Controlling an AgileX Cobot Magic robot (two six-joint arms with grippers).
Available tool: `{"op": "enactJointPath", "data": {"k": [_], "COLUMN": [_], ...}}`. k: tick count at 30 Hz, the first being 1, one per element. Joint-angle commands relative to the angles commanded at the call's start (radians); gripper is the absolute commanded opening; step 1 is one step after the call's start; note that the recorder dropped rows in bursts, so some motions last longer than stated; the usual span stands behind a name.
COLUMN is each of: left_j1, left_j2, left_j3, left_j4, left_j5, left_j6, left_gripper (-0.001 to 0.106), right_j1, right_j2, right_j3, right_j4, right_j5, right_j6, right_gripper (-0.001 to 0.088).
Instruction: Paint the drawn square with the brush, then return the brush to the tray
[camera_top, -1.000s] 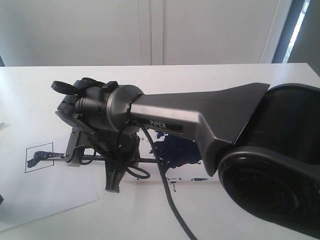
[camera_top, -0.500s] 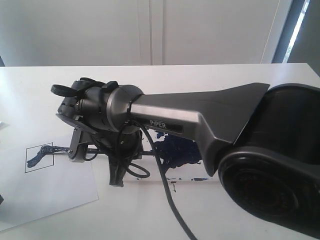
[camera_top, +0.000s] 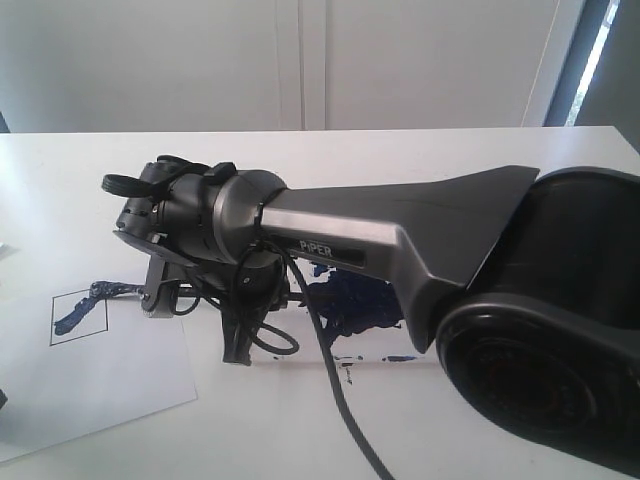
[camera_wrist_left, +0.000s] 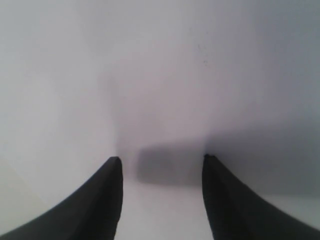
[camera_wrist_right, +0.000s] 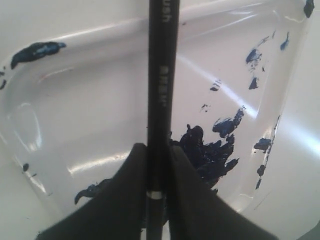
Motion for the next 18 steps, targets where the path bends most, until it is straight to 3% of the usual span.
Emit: {"op": "enactJointPath", "data": {"k": [18], "left_j1": [0.000], "left_j2": [0.000], "left_j3": [0.000], "left_j4": [0.000], "left_j5": [0.000], "left_j6": [0.000], "left_gripper": [0.054], "right_j1": [0.005], "right_j2": [0.000], "right_j3": [0.000], "right_j4": [-0.014], "right_j5": [-0.032], "right_j6": [-0.006], "right_gripper": [0.0000]}}
